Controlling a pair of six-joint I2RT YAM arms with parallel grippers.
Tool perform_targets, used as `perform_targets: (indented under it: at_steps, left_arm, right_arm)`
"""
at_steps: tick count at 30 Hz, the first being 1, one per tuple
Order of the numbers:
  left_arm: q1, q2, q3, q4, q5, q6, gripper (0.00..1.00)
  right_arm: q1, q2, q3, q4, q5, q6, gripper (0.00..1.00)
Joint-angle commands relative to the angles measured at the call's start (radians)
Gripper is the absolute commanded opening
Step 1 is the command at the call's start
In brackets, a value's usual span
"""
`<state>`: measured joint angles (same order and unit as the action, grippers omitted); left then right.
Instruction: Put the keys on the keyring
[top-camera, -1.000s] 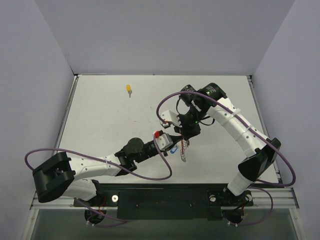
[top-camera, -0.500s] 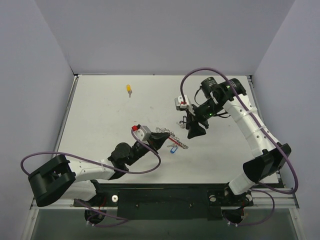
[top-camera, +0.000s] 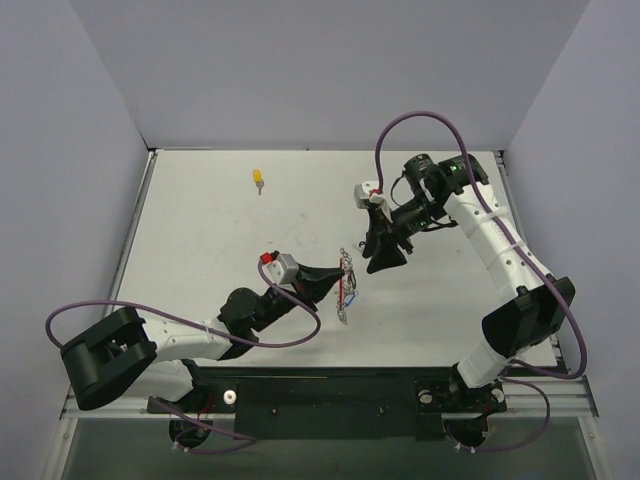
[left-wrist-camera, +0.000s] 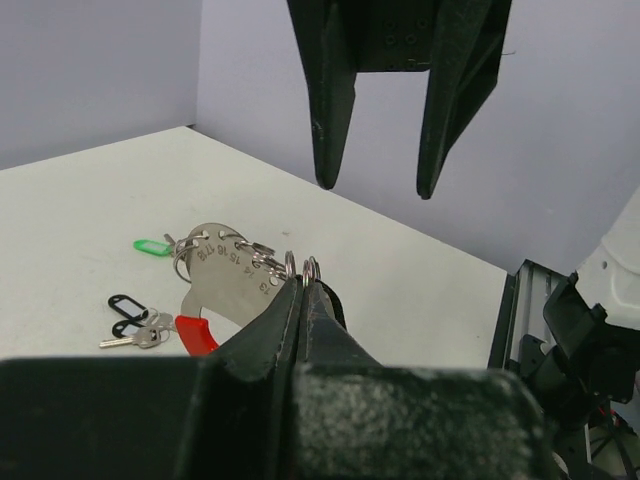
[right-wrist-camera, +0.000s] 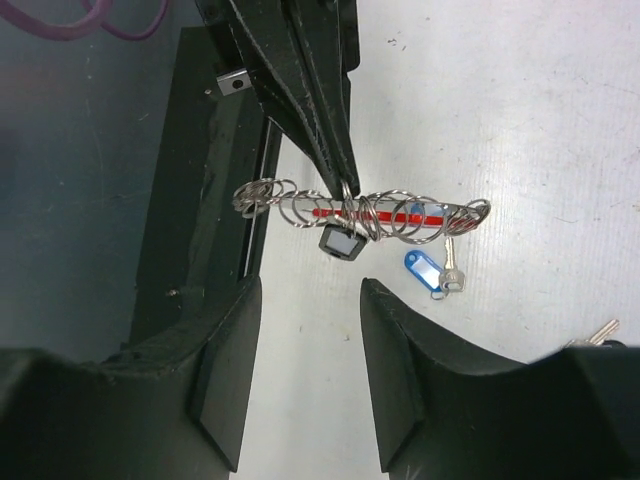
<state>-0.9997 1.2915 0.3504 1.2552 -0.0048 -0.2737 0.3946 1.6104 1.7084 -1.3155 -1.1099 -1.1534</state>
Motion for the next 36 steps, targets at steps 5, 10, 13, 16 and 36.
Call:
perform_targets:
  at_steps: [5,10,13,16,36]
  left_arm:
    - [0.003,0.019,0.059,0.207,0.103,0.022,0.0]
    - [0.003,0.022,0.062,0.217,0.126,0.025,0.0]
    - [0.001,0.022,0.059,0.228,0.14,0.025,0.0]
    - [0.003,0.025,0.059,0.24,0.155,0.028,0.0]
    - [0.007,0.045,0.065,0.297,0.183,0.024,0.0]
  right_arm:
    - [0.072,0.005,-0.012,-0.174,-0.033,0.079,0.35]
    - [0.069,0.013,-0.013,-0.149,-0.018,0.109,0.32]
    - [0.061,0.005,-0.018,-0.142,-0.013,0.121,0.32]
    - [0.053,-0.001,-0.033,-0.125,-0.01,0.141,0.31]
    - [0.075,-0.033,-0.116,0.022,0.035,0.296,0.26]
